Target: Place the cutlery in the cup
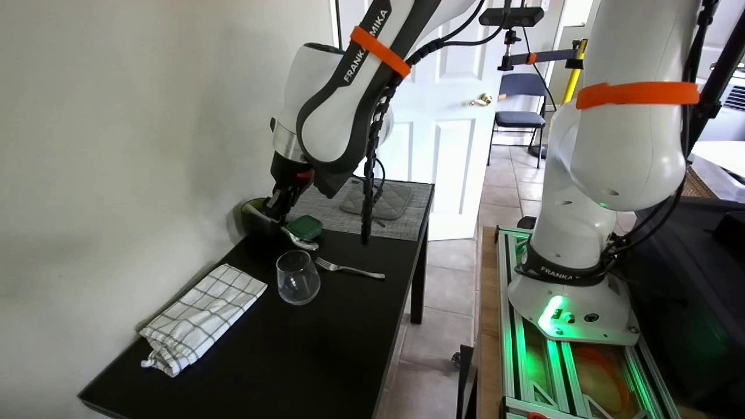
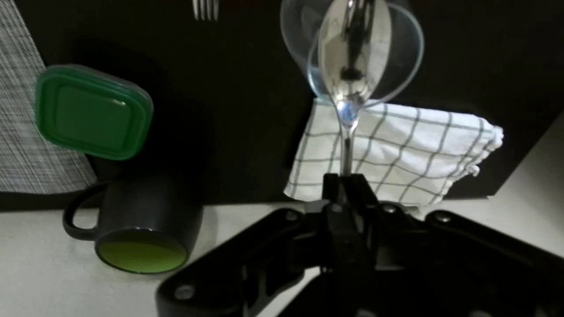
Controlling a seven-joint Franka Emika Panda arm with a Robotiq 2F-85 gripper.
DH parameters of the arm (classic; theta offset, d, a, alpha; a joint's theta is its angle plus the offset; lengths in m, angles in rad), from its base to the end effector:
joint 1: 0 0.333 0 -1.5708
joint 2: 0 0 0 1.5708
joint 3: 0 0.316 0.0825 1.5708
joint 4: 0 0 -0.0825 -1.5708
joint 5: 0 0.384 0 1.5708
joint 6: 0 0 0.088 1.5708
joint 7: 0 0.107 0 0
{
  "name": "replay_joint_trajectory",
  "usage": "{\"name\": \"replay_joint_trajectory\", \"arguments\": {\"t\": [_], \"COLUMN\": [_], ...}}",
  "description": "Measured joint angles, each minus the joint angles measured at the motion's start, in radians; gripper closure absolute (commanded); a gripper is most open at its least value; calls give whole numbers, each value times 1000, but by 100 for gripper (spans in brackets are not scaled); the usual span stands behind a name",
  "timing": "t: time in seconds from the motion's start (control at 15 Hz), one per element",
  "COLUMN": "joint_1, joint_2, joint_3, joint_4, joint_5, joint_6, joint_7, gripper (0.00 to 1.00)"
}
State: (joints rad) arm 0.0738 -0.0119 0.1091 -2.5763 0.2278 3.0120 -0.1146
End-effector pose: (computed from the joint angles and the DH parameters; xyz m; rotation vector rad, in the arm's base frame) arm 0.4764 0.0712 0.3138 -2.9726 -0.1168 -0.6687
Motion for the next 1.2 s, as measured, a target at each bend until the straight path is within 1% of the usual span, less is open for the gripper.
{"name": "replay_joint_trajectory", "arguments": {"t": [0.2, 0.4, 0.8, 1.0, 1.2], "joint_1": [36, 61, 66, 65, 55], "joint_2": [7, 16, 53, 77, 107], "joint_3": [37, 65, 97, 69, 33], "joint_4": [-13, -19, -19, -27, -44], "joint_5": [86, 137, 155, 36, -44], "joint_6": [122, 185, 272, 312, 349], "joint_7": [-58, -98, -125, -64, -33], "gripper": [98, 98, 98, 98, 98]}}
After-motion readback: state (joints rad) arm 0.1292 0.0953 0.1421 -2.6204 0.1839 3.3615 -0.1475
